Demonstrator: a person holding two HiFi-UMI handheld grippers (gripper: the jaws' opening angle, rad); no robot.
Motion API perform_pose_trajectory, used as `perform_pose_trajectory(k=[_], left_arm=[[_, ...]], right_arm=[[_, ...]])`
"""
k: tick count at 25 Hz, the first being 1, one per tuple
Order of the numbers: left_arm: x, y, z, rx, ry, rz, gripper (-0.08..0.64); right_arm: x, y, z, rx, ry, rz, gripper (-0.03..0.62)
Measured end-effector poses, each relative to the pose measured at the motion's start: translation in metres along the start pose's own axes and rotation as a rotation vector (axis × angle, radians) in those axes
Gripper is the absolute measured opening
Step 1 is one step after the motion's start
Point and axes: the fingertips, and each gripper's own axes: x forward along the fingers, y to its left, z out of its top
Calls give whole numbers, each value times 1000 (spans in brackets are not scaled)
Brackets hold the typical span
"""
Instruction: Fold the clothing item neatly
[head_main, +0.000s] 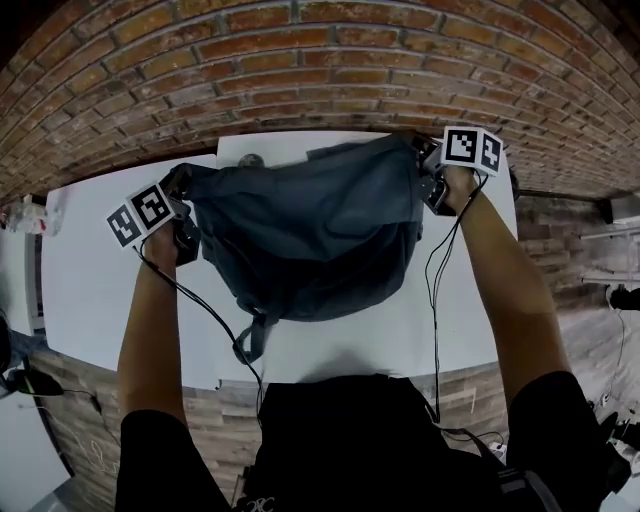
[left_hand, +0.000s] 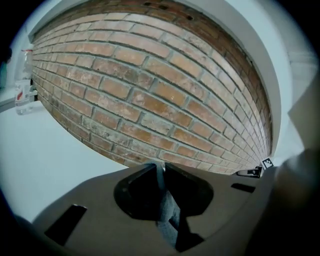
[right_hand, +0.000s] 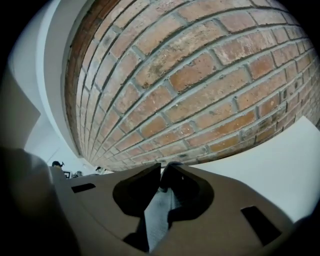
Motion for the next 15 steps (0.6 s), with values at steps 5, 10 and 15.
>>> perform_pose_trajectory(k=[5, 10, 15], left_arm=[[-13, 3, -19, 104, 59, -50, 178], [-67, 20, -48, 148, 78, -66, 215], [-111, 54, -63, 38, 77, -65, 229]], right_arm=[[-30, -1, -26, -109, 13, -24, 141], [-100, 2, -85, -105, -32, -41, 141], [-127, 7, -186, -88, 130, -50, 141]])
